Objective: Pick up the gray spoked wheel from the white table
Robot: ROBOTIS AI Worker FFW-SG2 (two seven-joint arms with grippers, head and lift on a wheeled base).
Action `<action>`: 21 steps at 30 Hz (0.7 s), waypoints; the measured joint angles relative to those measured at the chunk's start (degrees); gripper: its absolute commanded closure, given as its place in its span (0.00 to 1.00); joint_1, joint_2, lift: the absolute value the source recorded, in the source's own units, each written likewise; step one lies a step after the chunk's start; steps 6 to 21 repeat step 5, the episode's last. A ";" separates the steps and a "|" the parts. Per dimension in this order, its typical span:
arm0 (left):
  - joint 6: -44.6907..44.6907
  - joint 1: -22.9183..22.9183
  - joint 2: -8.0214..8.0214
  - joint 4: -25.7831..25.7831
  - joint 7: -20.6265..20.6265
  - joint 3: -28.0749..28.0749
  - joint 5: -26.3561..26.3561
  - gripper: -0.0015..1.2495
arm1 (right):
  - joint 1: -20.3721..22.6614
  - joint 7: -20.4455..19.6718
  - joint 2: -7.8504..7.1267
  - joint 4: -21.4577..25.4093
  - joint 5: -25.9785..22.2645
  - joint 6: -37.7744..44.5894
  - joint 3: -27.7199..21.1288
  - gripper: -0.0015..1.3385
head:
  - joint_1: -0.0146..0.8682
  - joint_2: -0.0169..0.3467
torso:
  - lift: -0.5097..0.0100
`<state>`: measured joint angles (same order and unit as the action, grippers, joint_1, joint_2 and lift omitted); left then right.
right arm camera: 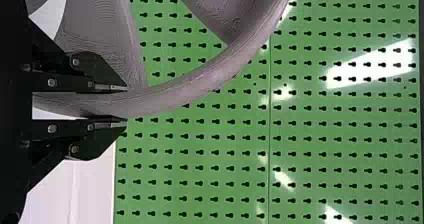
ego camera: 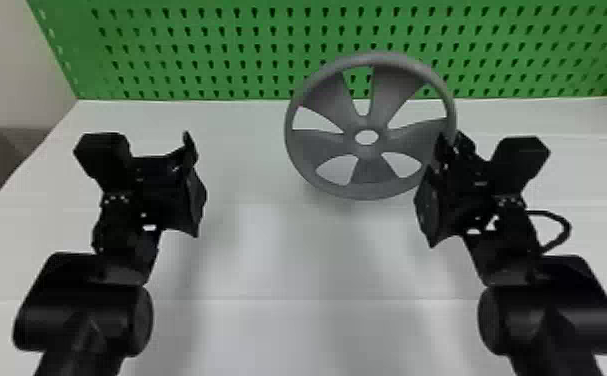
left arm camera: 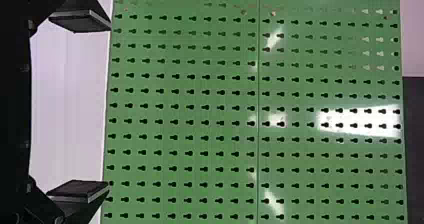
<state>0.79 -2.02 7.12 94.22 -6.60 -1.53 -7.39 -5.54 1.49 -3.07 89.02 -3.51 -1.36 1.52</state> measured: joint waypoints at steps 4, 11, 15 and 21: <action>0.00 0.00 0.00 0.00 0.01 0.02 0.00 0.13 | 0.00 0.00 0.00 0.01 0.00 0.15 0.06 0.87 | 0.89 0.23 | 0.82; 0.00 0.00 0.00 0.00 0.01 0.04 0.00 0.13 | 0.00 0.00 0.00 0.01 0.00 0.22 0.08 0.87 | 0.89 0.23 | 0.82; 0.00 0.00 0.00 0.00 0.01 0.04 0.00 0.13 | 0.00 0.00 0.00 0.01 0.00 0.22 0.08 0.87 | 0.89 0.23 | 0.82; 0.00 0.00 0.00 0.00 0.01 0.04 0.00 0.13 | 0.00 0.00 0.00 0.01 0.00 0.22 0.08 0.87 | 0.89 0.23 | 0.82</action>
